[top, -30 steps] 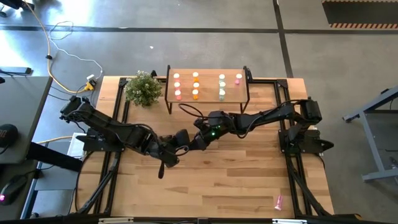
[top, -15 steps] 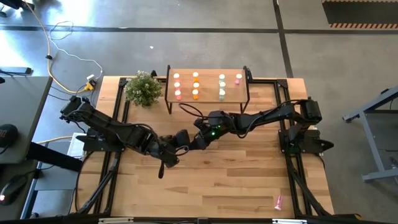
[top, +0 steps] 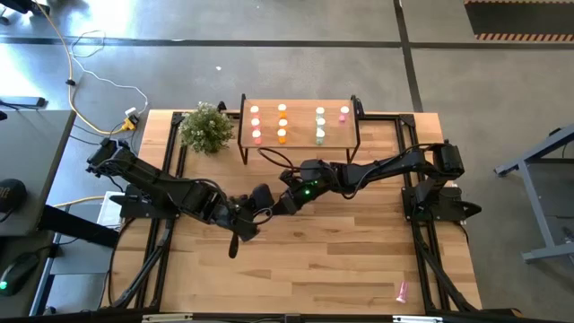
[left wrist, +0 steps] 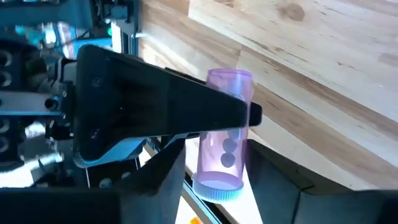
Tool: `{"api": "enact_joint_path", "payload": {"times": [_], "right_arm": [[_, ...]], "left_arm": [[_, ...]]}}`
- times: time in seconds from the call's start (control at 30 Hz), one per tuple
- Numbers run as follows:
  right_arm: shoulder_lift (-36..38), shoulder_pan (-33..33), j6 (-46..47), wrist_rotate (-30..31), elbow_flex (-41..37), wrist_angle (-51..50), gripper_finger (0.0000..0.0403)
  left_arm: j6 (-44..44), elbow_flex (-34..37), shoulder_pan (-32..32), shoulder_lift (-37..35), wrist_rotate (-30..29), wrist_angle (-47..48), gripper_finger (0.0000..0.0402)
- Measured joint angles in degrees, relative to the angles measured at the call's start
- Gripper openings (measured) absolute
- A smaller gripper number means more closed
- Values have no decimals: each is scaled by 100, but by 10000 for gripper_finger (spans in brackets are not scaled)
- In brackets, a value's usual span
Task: Pick and place medicine bottles onto shelf by color
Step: Put the top violet pill bottle on the shelf aligned with the other violet pill bottle
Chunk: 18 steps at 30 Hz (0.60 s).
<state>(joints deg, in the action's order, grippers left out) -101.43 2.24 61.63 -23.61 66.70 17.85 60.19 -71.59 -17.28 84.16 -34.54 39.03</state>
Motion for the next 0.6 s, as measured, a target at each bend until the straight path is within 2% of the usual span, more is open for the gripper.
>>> {"api": "enact_joint_path", "payload": {"times": [0.23, 0.6], "right_arm": [[0, 0, 115, 262, 0, 9, 83], [117, 2, 151, 803, -2, -345, 83]], "left_arm": [[-379, 0, -42, 0, -344, 10, 202], [-1402, -1, -161, -60, -864, 368, 207]]}}
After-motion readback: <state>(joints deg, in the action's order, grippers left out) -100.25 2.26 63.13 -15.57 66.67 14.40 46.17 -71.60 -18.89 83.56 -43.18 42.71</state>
